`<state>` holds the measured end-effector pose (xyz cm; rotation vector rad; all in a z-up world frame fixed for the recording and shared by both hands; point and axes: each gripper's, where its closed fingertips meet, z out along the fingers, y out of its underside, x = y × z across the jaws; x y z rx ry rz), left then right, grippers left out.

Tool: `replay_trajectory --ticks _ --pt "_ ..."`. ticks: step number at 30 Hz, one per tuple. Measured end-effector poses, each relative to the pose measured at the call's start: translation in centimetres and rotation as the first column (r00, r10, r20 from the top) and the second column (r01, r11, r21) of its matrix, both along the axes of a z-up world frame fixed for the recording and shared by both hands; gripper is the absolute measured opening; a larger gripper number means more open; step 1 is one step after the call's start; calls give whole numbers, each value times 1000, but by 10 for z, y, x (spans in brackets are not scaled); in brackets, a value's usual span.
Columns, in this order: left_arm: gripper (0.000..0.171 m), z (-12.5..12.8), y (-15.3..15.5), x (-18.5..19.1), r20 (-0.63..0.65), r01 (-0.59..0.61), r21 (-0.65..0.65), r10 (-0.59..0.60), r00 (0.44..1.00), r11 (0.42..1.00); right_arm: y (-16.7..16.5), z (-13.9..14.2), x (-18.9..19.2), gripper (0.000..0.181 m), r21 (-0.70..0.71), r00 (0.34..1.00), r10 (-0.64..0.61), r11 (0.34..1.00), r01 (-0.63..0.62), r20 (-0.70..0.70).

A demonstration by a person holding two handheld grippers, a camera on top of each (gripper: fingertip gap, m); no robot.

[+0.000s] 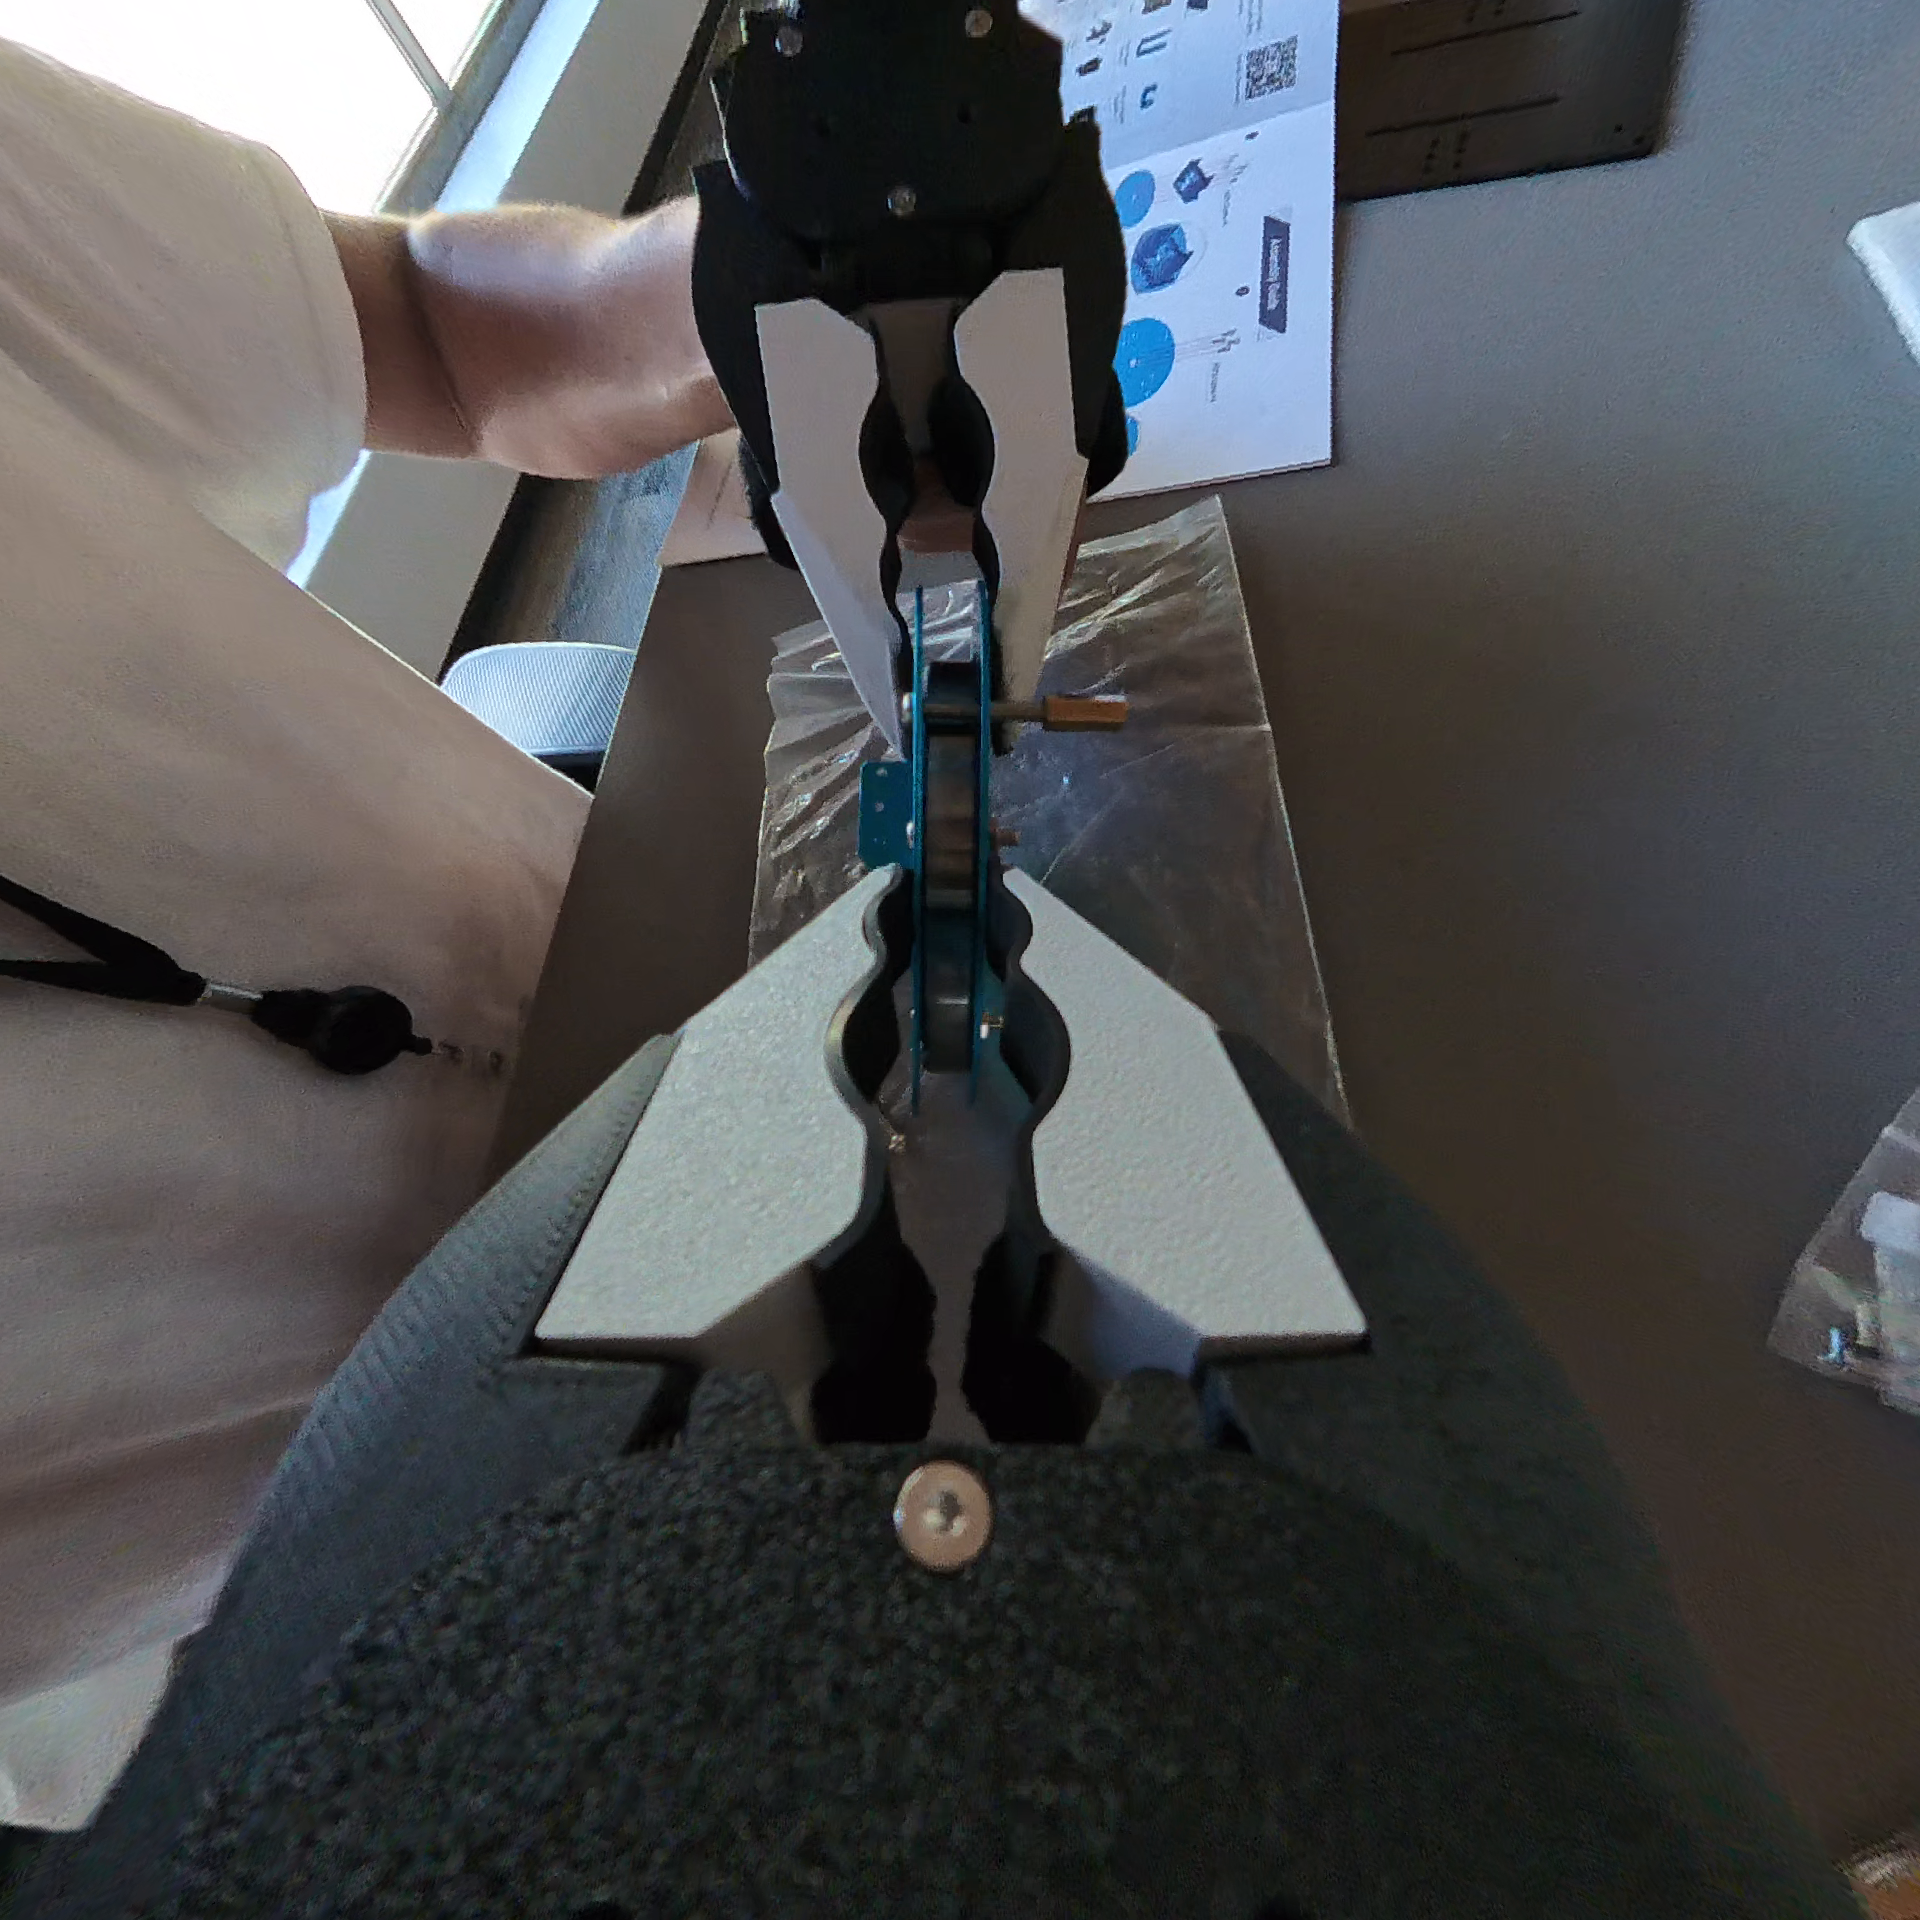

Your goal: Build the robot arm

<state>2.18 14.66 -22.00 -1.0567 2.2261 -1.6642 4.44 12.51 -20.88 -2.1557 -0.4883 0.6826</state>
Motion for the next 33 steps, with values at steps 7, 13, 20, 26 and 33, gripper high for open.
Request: replay_trajectory --ticks 7,13,20,26,33 --pt "14 -1 4 -5 92 37 13 -38 995 999 6 3 -3 13 63 1000 5 998 -7 17" --pt "16 -5 12 -7 110 50 1 -50 993 999 12 4 -4 12 43 1000 5 999 -5 -15" --pt "15 -7 14 -14 132 65 0 -65 989 998 15 4 -7 12 68 999 11 998 -9 -34" --pt "13 -7 12 -17 177 75 40 -81 981 996 10 -2 -10 16 64 1000 18 998 -17 -12" --pt "13 -8 12 -20 150 83 19 -84 985 996 10 -3 -16 13 93 1000 8 996 -8 3"
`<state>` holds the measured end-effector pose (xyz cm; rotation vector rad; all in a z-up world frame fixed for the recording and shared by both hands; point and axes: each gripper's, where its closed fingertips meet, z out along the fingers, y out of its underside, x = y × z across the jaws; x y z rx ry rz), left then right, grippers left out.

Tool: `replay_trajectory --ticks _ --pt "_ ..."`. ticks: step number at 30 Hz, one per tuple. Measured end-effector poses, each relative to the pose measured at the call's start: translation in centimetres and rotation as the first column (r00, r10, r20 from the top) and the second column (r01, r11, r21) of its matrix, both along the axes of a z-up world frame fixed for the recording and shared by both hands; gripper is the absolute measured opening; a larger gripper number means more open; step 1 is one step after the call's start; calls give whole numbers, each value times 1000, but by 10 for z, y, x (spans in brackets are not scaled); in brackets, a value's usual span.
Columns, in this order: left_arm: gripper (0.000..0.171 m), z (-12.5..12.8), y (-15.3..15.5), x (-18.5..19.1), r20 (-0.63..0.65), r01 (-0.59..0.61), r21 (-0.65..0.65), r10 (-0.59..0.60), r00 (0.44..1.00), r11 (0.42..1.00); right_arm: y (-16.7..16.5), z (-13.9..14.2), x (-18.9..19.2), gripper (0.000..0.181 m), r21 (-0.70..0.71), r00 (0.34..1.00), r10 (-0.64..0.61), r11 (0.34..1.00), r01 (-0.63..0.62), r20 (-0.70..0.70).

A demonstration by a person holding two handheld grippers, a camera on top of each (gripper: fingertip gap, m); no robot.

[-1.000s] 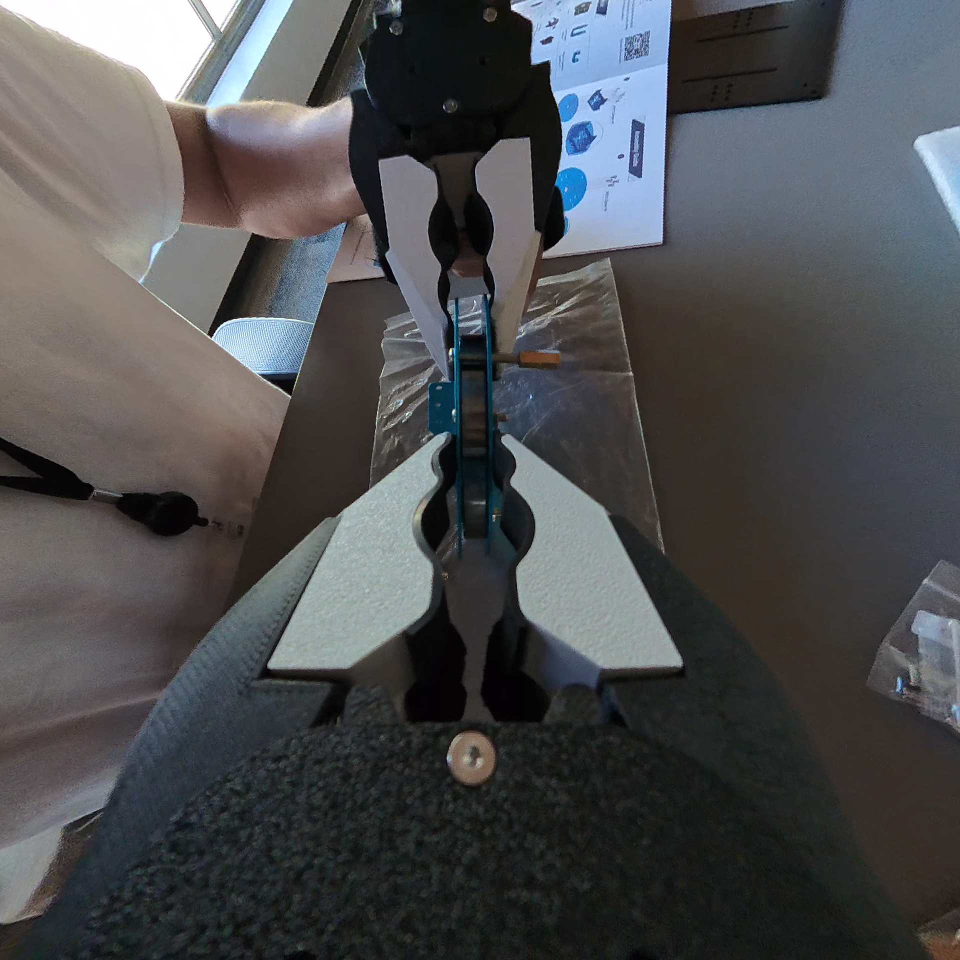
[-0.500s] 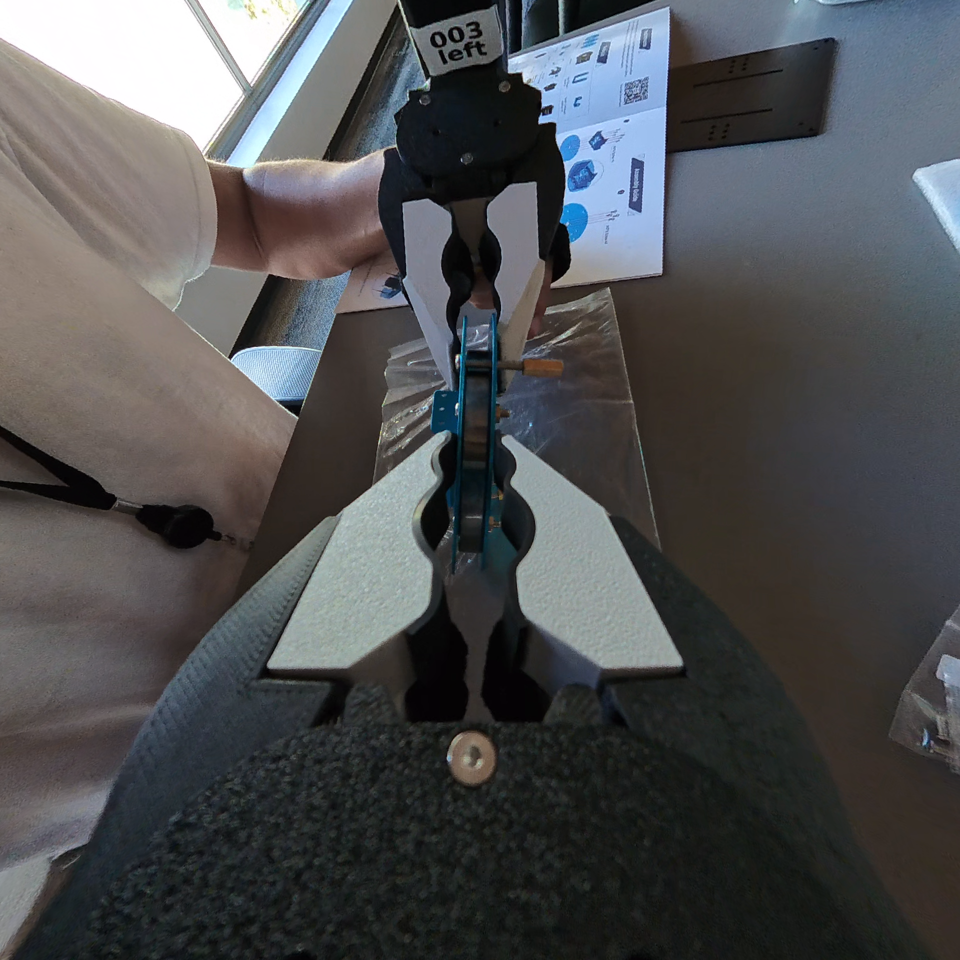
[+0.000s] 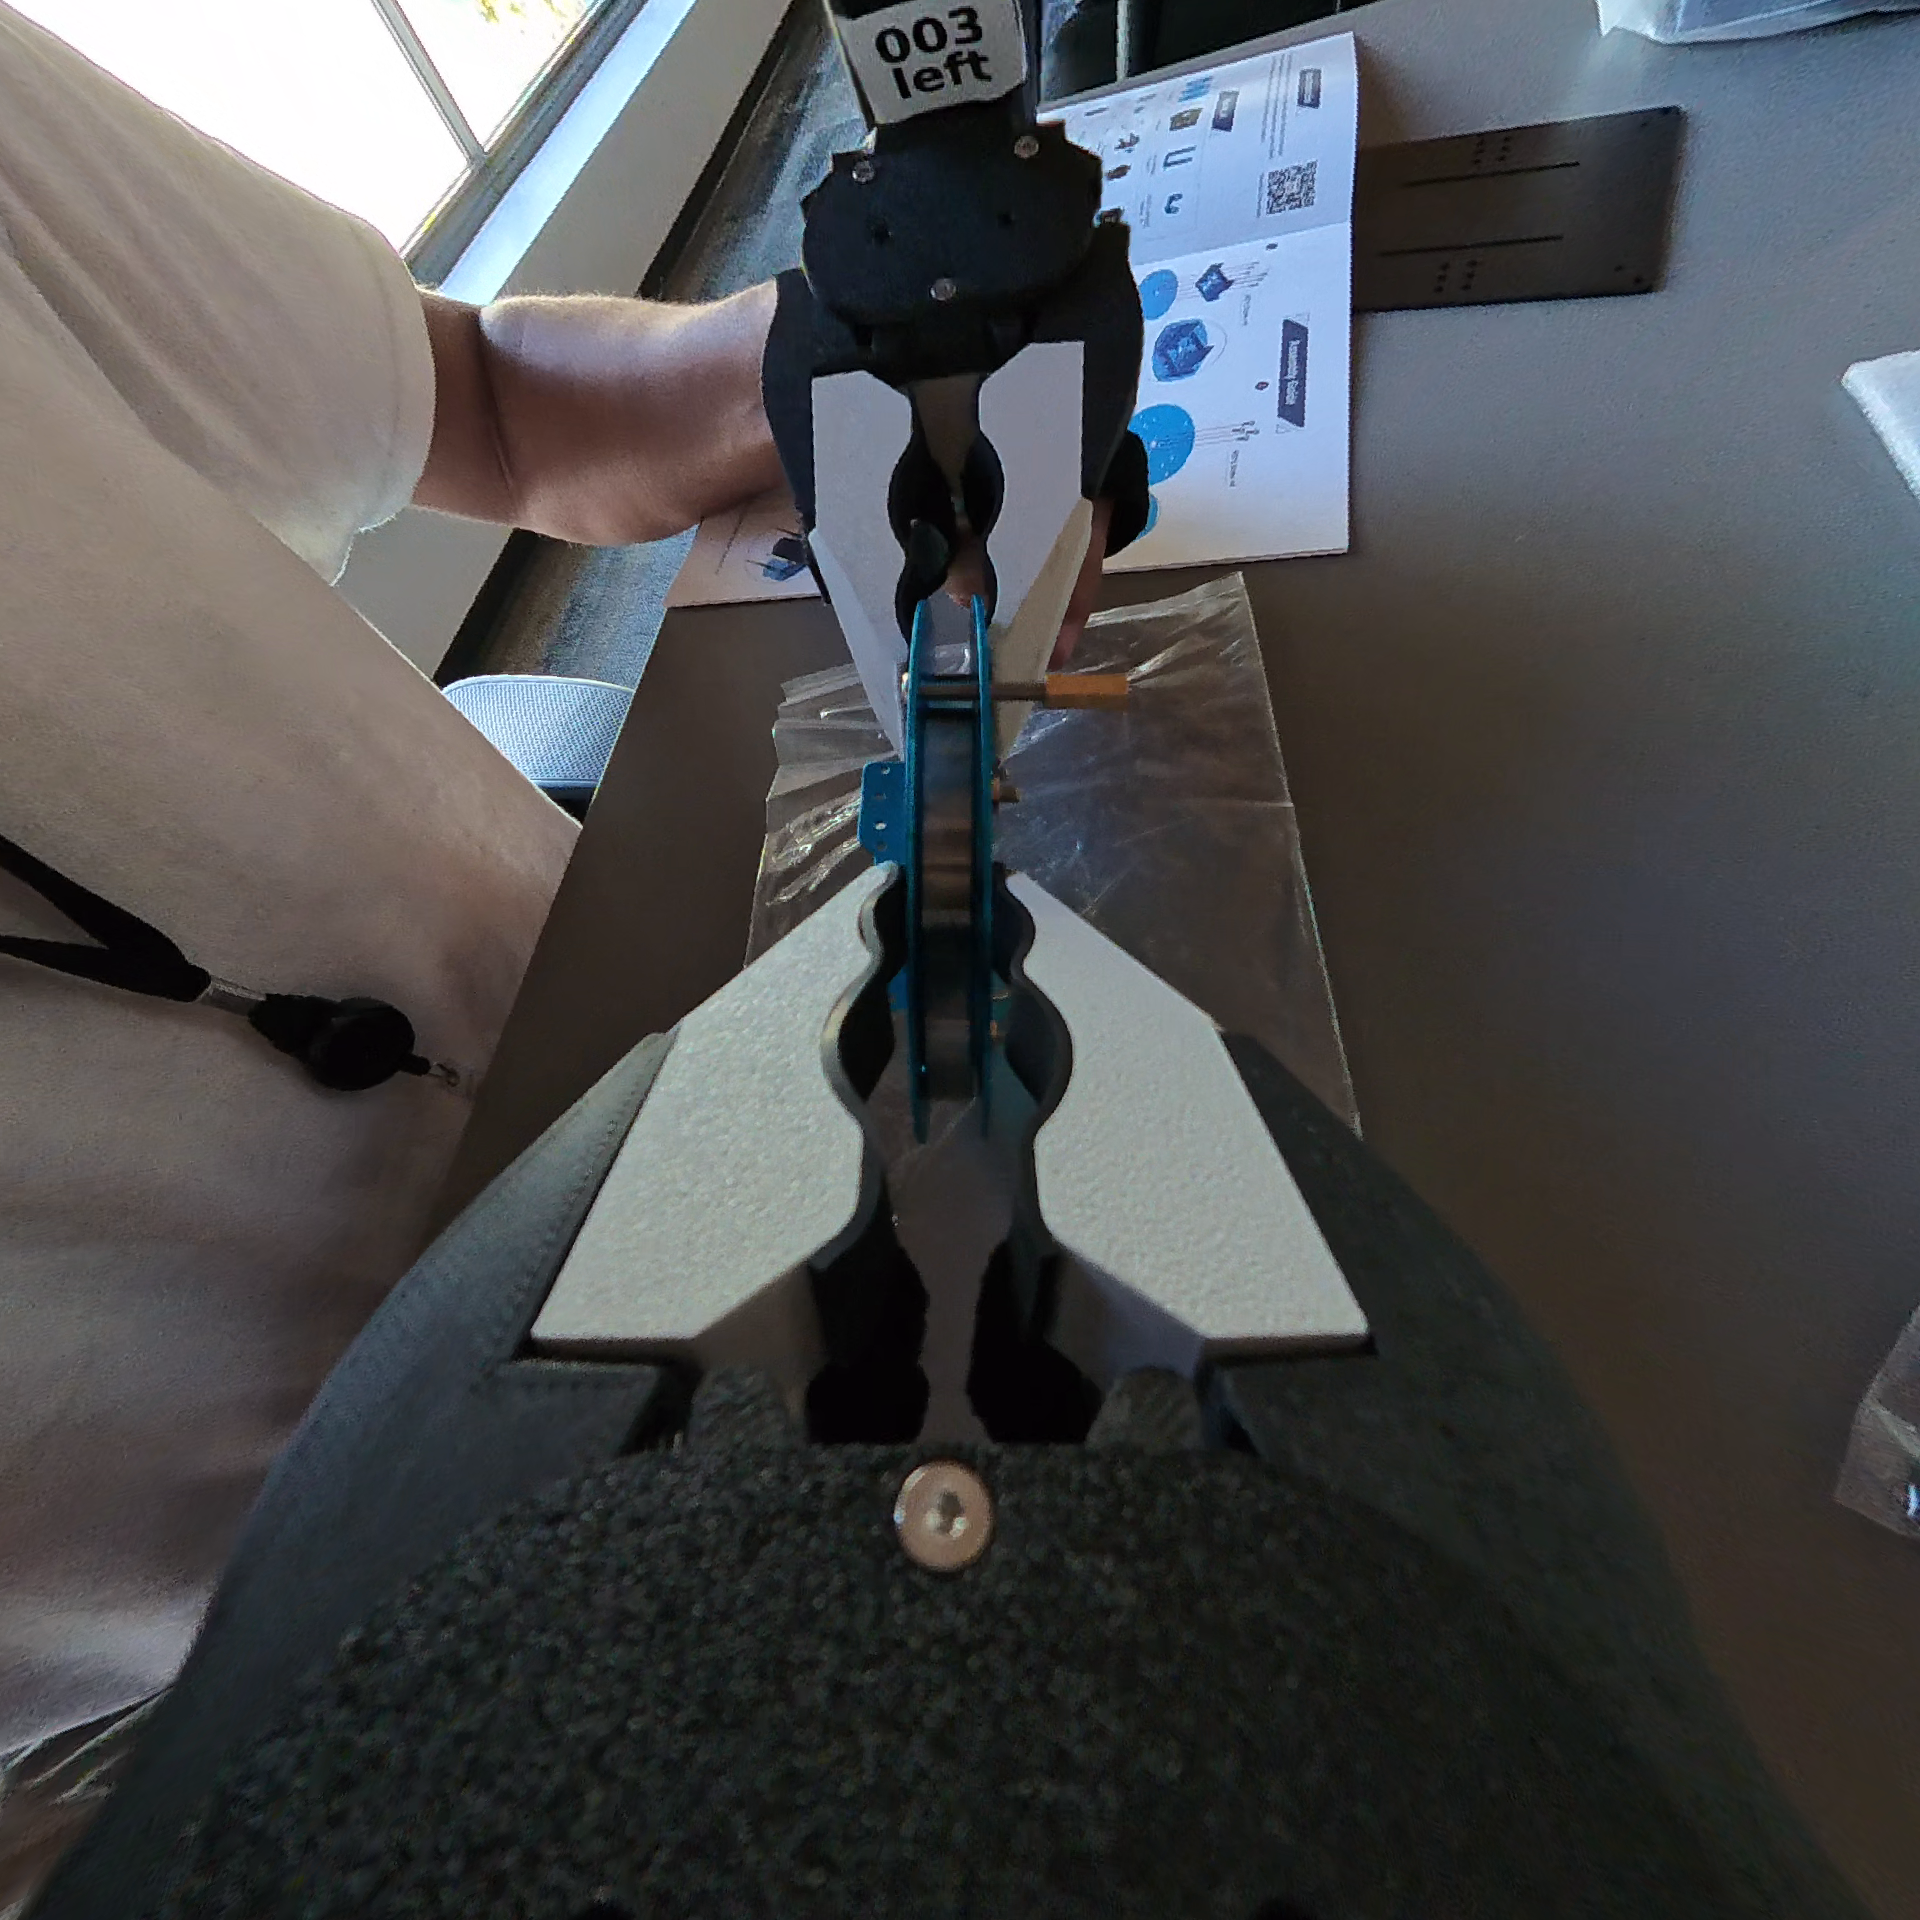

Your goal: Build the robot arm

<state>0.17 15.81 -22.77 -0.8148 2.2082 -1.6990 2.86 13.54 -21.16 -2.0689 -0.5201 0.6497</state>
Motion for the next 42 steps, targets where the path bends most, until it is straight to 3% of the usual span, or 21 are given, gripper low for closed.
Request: replay_trajectory --ticks 8,12,32,36,42 --pt "14 3 -2 2 -11 -26 23 26 1000 999 -3 -1 2 12 15 1000 -14 1000 14 7" --pt "16 26 5 1 9 -32 -100 33 999 995 -5 -2 4 12 14 1000 -6 1000 6 -13" --pt "13 28 -4 6 21 -24 -13 24 999 1000 -6 -2 5 12 42 999 5 999 -4 -33" --pt "29 21 -12 10 -15 -30 13 30 999 999 -2 2 2 12 66 1000 0 998 1 -21" --pt "13 17 -17 14 -38 -39 16 40 998 999 -3 2 1 12 82 1000 -1 997 1 -7"
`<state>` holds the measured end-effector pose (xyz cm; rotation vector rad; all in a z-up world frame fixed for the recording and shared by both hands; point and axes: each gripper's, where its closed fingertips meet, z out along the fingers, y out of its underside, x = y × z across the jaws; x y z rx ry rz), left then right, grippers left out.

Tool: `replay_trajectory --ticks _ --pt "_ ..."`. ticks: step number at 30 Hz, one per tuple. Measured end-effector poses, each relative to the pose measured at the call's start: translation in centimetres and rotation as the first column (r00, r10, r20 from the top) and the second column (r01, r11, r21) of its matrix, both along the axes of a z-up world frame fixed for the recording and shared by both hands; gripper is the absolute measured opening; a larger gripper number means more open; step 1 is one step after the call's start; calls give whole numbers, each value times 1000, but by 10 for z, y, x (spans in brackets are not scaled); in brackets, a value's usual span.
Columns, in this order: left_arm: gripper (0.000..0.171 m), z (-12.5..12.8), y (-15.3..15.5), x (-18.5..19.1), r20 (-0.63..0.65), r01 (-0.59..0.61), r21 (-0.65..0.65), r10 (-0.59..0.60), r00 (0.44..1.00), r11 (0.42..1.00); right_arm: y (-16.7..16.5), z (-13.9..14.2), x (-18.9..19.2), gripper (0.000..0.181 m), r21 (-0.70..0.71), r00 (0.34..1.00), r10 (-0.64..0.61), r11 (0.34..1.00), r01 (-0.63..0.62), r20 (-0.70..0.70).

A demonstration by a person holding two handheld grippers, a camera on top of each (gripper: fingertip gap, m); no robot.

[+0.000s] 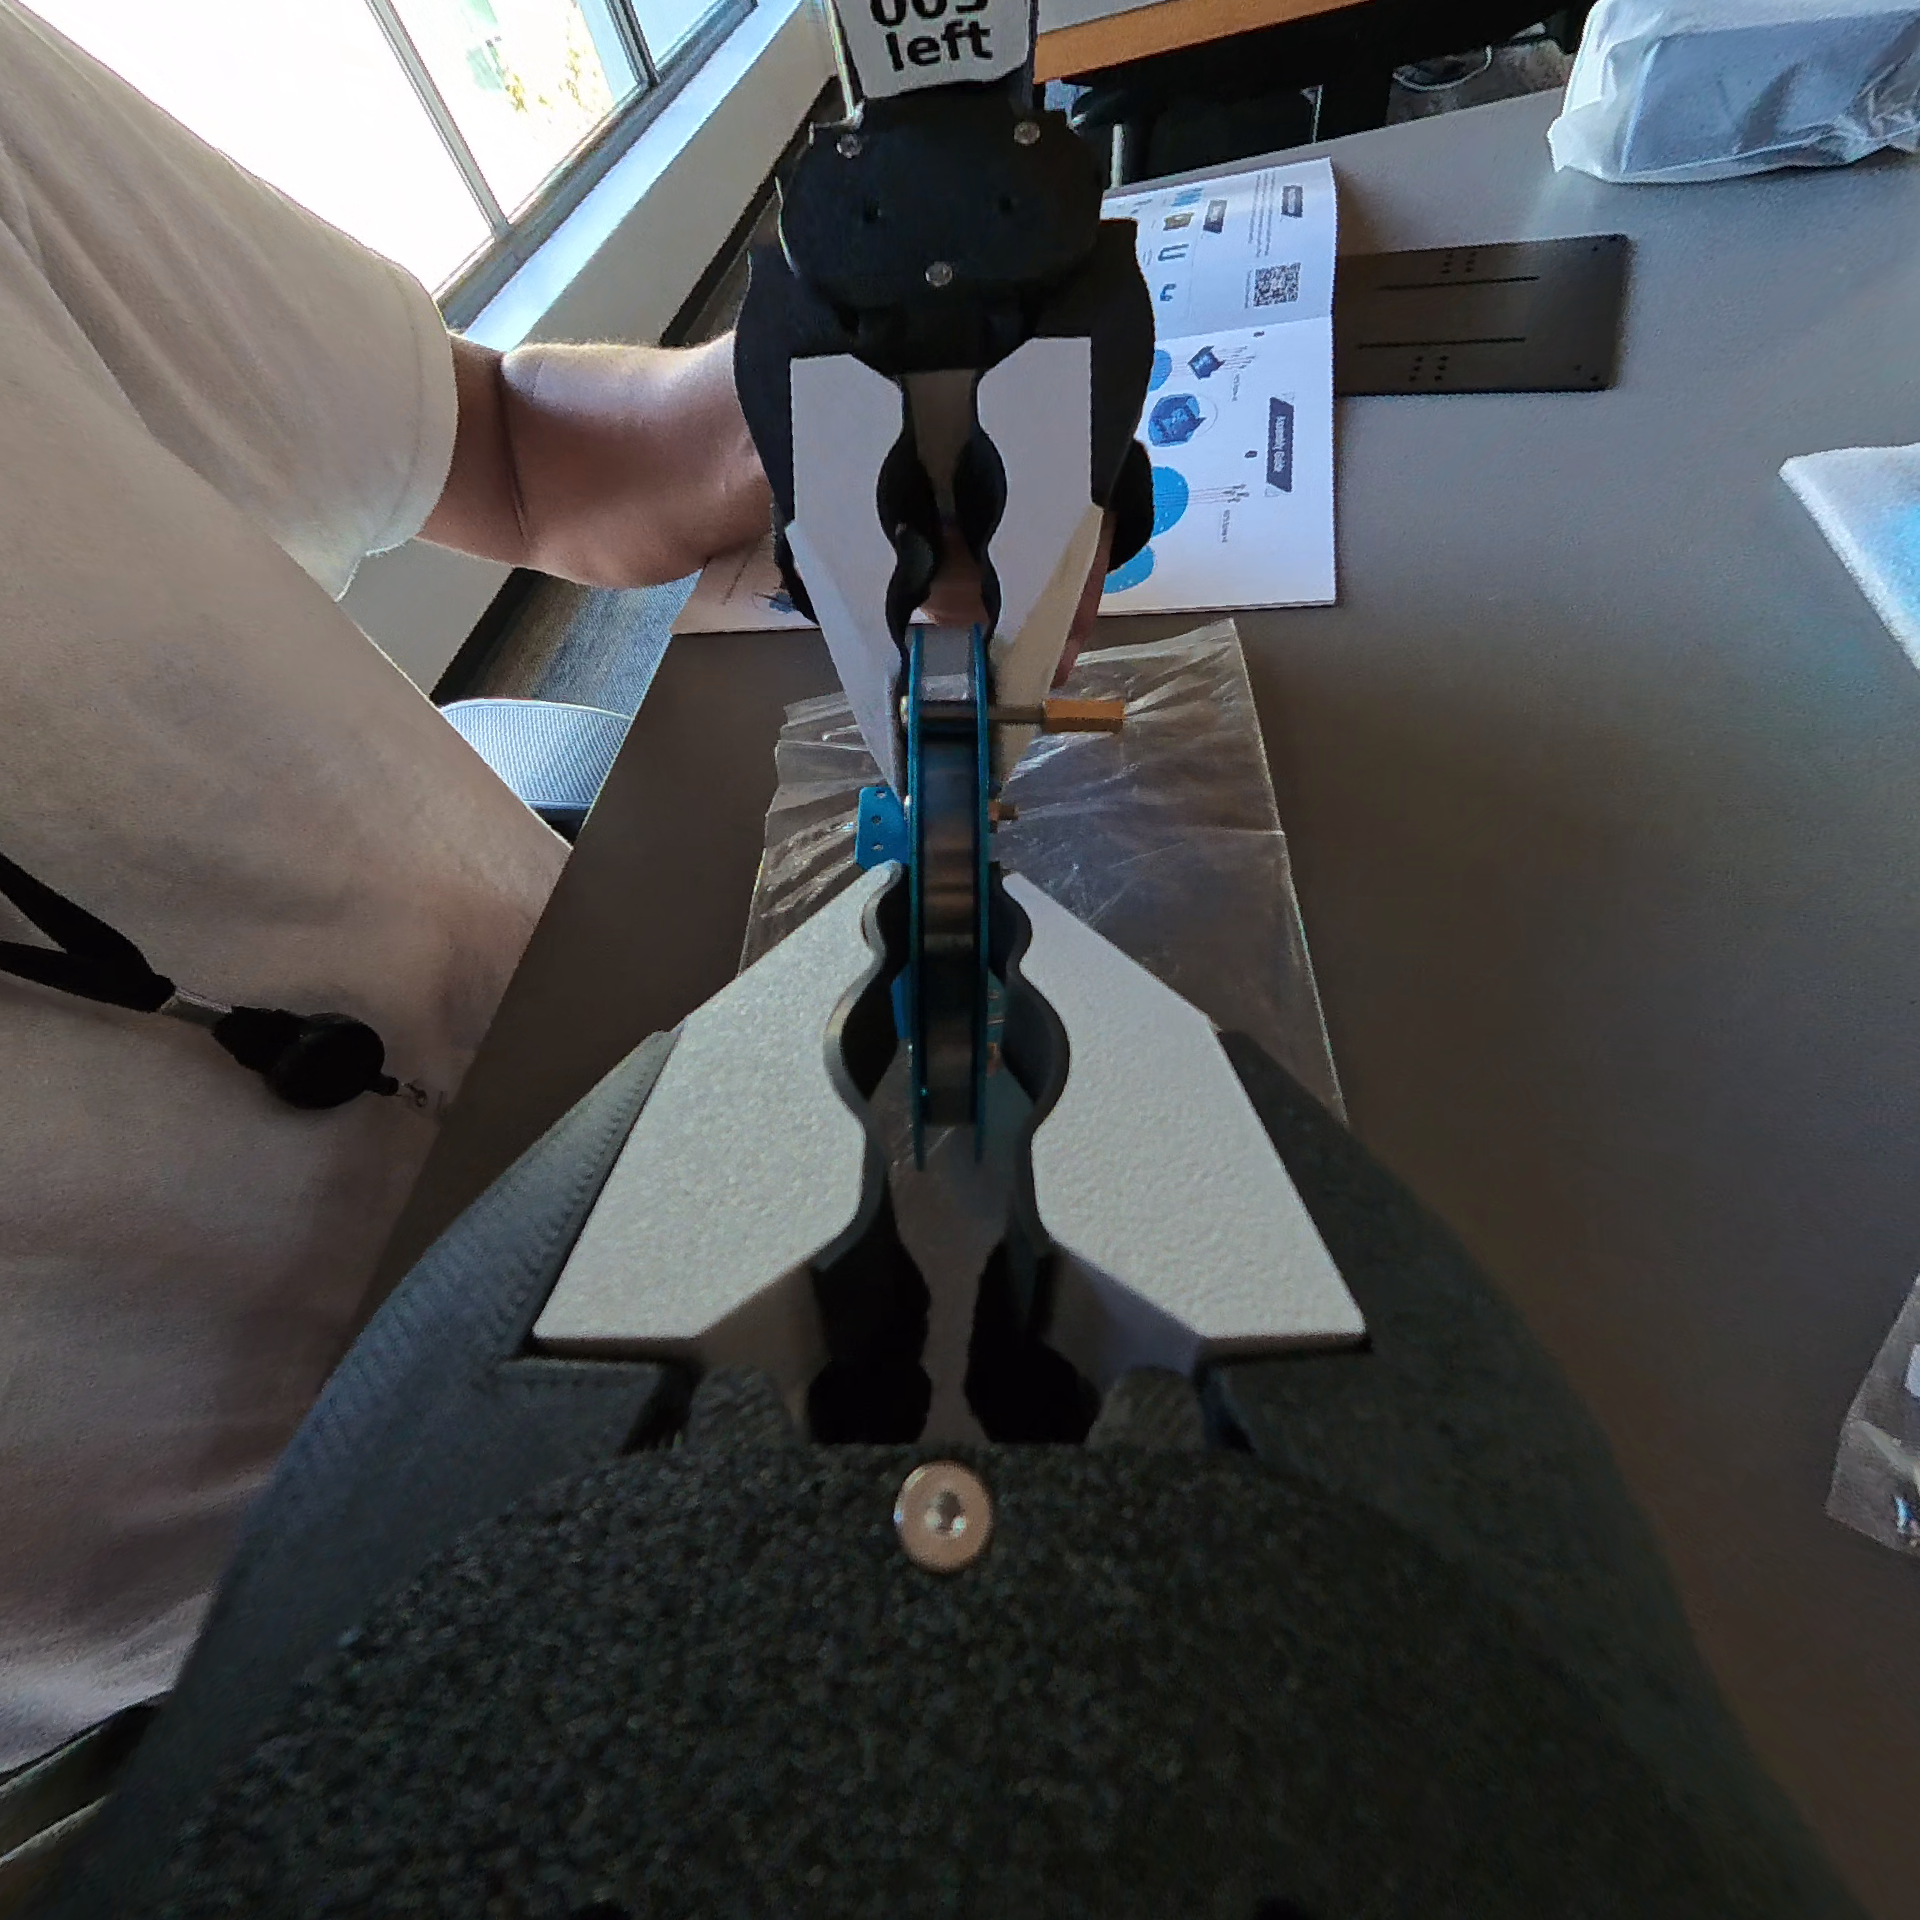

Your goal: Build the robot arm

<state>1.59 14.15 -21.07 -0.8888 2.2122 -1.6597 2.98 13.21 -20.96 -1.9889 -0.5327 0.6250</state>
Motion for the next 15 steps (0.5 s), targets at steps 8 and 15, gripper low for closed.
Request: replay_trajectory --ticks 8,15 --pt "13 -1 0 0 22 -12 15 12 1000 1000 0 15 6 14 78 1000 -17 997 18 -12" --pt "13 -1 0 0 18 -10 18 10 1000 1000 -3 23 11 13 134 993 -65 990 52 97"
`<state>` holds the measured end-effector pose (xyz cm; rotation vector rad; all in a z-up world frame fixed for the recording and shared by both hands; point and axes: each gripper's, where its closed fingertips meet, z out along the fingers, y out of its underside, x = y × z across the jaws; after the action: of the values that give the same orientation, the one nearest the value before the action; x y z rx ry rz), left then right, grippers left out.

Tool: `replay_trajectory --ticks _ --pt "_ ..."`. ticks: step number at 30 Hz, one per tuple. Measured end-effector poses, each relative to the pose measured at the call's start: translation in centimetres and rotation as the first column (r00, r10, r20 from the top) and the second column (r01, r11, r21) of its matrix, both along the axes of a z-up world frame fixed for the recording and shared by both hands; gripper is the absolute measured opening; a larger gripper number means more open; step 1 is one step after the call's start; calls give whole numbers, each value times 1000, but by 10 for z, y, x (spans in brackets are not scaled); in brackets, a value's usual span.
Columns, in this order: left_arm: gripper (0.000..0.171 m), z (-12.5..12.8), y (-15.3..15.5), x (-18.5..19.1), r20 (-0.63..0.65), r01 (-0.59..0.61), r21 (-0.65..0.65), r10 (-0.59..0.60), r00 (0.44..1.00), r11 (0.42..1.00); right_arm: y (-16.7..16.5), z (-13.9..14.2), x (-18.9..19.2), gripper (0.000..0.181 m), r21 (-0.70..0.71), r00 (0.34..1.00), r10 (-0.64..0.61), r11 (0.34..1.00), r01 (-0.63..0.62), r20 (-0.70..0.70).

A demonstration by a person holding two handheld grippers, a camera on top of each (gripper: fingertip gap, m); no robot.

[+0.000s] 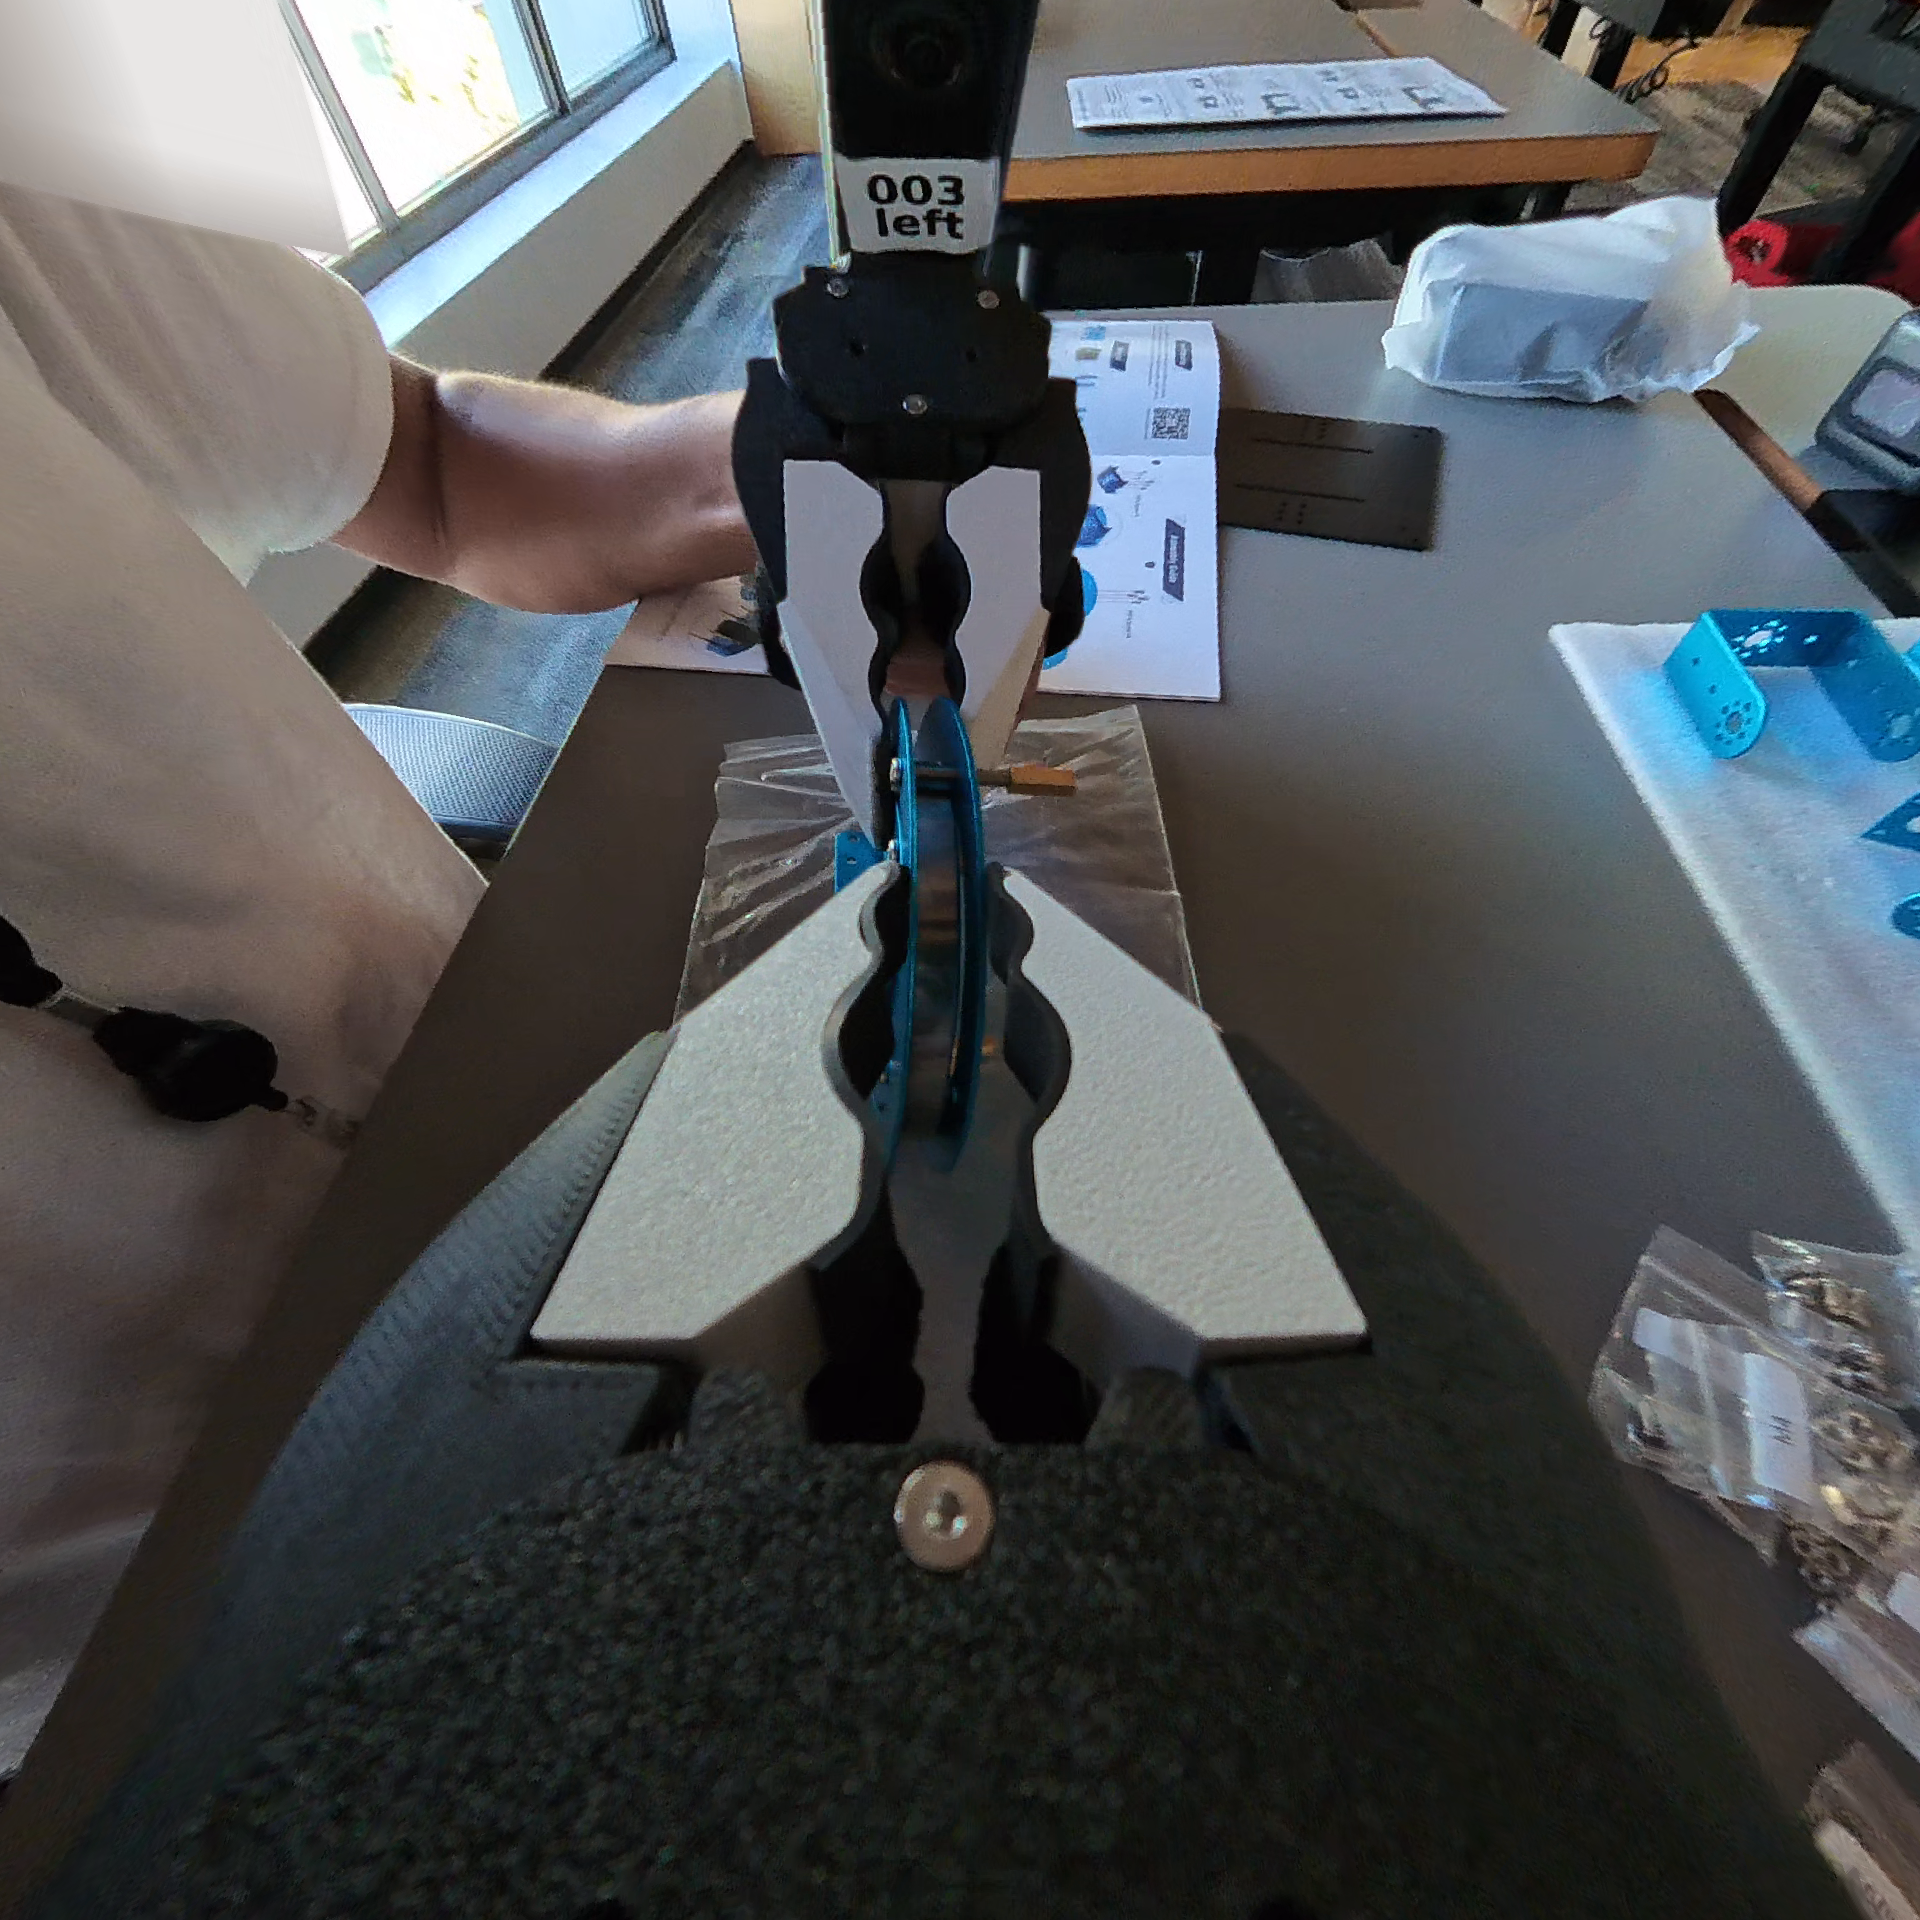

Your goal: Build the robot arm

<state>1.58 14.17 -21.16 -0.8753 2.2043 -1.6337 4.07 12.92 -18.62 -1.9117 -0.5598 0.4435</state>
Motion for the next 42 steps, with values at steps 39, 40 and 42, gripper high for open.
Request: replay_trajectory --ticks 39,40,42 --pt "13 -3 1 -2 14 23 26 -23 1000 999 -8 -2 -1 4 -21 998 45 999 -46 -36" --pt "13 -3 0 -3 15 24 26 -24 1000 999 -8 4 -2 9 3 998 45 999 -45 -46" --pt "12 -3 -1 -4 21 27 29 -28 999 999 -5 14 1 24 38 998 20 999 -17 -56"
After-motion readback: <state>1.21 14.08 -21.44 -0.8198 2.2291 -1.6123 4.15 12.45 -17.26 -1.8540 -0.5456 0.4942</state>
